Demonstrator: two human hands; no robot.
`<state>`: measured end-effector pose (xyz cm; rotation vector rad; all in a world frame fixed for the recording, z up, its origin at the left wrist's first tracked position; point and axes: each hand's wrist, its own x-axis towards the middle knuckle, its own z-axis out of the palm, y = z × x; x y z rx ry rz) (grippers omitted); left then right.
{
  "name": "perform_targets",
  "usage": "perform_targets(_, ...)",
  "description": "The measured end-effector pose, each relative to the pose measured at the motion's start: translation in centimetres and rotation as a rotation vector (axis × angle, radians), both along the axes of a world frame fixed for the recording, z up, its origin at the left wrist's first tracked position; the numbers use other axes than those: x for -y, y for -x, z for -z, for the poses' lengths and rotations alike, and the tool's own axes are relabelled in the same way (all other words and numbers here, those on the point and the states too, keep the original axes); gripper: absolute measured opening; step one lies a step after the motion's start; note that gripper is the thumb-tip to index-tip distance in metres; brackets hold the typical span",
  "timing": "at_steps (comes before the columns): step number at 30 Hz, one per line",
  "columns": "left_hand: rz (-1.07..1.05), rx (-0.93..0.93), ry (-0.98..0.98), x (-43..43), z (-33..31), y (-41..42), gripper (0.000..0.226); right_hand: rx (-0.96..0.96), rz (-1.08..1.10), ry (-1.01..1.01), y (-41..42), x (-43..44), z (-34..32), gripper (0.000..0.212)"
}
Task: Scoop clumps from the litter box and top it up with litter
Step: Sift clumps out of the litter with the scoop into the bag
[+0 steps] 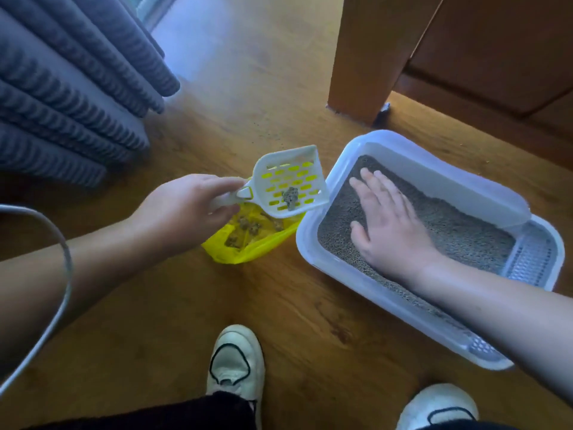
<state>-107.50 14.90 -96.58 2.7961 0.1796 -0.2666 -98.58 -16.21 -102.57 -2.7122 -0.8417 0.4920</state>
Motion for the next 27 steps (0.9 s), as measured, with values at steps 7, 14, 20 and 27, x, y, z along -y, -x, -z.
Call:
perform_targets(7,-0.083,-0.15,-0.122,-4.5,3.2,5.5,0.033,0.012,-0.144,-0.046,0.1,-4.0,0.8,0.064)
perform_targets(14,0.034,-0.225,-0.267,-3.1,3.9,5.0,0.023,0.043,-0.175,-0.037,0.1,-4.2,1.4,0.063)
perform_targets(20,-0.018,-0.196,-0.249,-3.2,3.5,4.4,0.023,0.04,-0.185,-0.044,0.2,-4.0,1.4,0.071)
perform_targets(27,-0.137,-0.015,-0.053,-1.4,1.5,1.9,0.025,0.023,-0.181,-0.076,0.5,-2.6,1.5,0.076)
